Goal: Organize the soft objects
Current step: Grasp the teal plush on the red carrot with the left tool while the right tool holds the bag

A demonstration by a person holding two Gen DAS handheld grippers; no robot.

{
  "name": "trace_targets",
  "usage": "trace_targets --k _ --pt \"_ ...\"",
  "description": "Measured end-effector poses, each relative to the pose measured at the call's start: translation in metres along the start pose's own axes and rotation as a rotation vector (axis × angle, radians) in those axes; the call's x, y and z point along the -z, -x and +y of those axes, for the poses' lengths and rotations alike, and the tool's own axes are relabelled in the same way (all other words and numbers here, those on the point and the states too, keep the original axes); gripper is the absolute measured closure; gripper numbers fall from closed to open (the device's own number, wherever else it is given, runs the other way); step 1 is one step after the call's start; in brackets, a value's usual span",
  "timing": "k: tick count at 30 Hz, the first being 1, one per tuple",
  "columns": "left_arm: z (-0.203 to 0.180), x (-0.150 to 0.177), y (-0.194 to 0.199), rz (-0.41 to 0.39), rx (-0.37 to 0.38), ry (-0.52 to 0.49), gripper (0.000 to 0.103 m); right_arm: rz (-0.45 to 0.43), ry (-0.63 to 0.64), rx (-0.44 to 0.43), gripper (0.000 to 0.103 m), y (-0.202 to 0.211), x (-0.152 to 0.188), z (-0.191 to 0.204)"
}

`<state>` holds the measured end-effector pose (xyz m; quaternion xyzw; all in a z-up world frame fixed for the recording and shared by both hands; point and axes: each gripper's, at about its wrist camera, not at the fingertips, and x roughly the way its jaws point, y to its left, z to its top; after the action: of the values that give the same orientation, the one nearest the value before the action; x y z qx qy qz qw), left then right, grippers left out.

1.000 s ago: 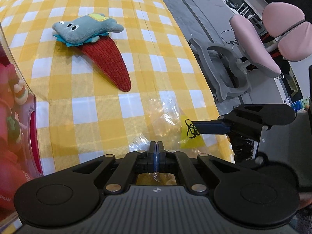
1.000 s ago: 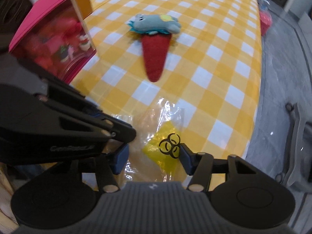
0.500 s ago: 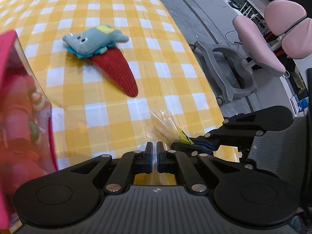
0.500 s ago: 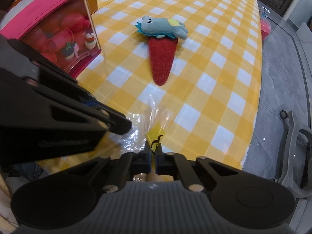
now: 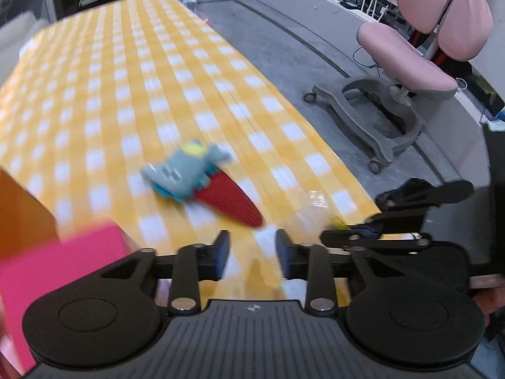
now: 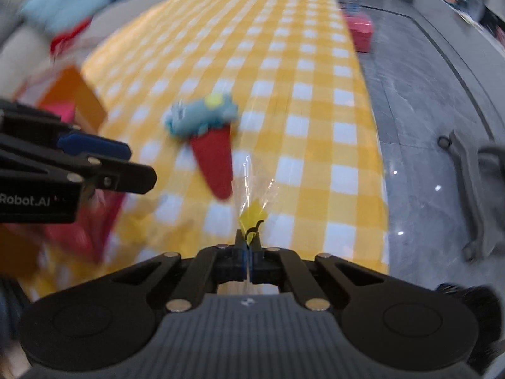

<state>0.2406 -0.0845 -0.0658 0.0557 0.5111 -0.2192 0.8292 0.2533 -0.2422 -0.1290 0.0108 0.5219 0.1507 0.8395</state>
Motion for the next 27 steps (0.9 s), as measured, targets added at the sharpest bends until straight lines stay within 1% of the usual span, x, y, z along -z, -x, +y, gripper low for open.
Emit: trace_targets --k 4,5,6,8,10,12,14,18,20,22,24,25,27 --pt "0.021 -0.024 -0.002 -0.009 -0.016 0.021 0.040 -0.052 -0.080 -0.009 0.103 -0.005 -0.014 -0.002" --pt "0.025 -0.031 -0.005 -0.013 -0.022 0.014 0.036 -0.070 -0.098 -0.014 0.103 -0.007 -0.018 -0.002" --pt "0.025 -0.038 -0.009 -0.013 -0.027 -0.017 0.032 -0.088 -0.113 -0.017 0.103 -0.009 -0.021 -0.003" --pt "0.024 -0.048 -0.021 0.023 -0.030 -0.097 0.031 -0.119 -0.141 -0.025 0.103 -0.013 -0.025 -0.004" --pt "0.022 -0.055 -0.037 0.069 -0.039 -0.189 0.028 -0.149 -0.177 -0.040 0.103 -0.017 -0.026 -0.005" --pt "0.022 -0.060 -0.053 0.106 -0.071 -0.248 0.027 -0.171 -0.201 -0.049 0.103 -0.022 -0.026 -0.006" --pt "0.026 -0.063 -0.067 0.127 -0.097 -0.267 0.027 -0.184 -0.214 -0.063 0.103 -0.027 -0.024 -0.006" --pt "0.031 -0.071 -0.086 0.155 -0.109 -0.315 0.025 -0.214 -0.216 -0.082 0.103 -0.030 -0.022 -0.008" --pt "0.033 -0.074 -0.095 0.190 -0.109 -0.341 0.025 -0.209 -0.217 -0.081 0.103 -0.033 -0.021 -0.009" --pt "0.035 -0.076 -0.104 0.243 -0.110 -0.339 0.026 -0.196 -0.207 -0.077 0.103 -0.038 -0.020 -0.009" --pt "0.036 -0.078 -0.110 0.294 -0.106 -0.329 0.031 -0.172 -0.193 -0.064 0.103 -0.043 -0.018 -0.007" --pt "0.035 -0.079 -0.114 0.318 -0.112 -0.337 0.031 -0.164 -0.186 -0.065 0.103 -0.045 -0.018 -0.006" --pt "0.033 -0.079 -0.120 0.332 -0.137 -0.352 0.031 -0.146 -0.181 -0.070 0.103 -0.050 -0.018 -0.006"
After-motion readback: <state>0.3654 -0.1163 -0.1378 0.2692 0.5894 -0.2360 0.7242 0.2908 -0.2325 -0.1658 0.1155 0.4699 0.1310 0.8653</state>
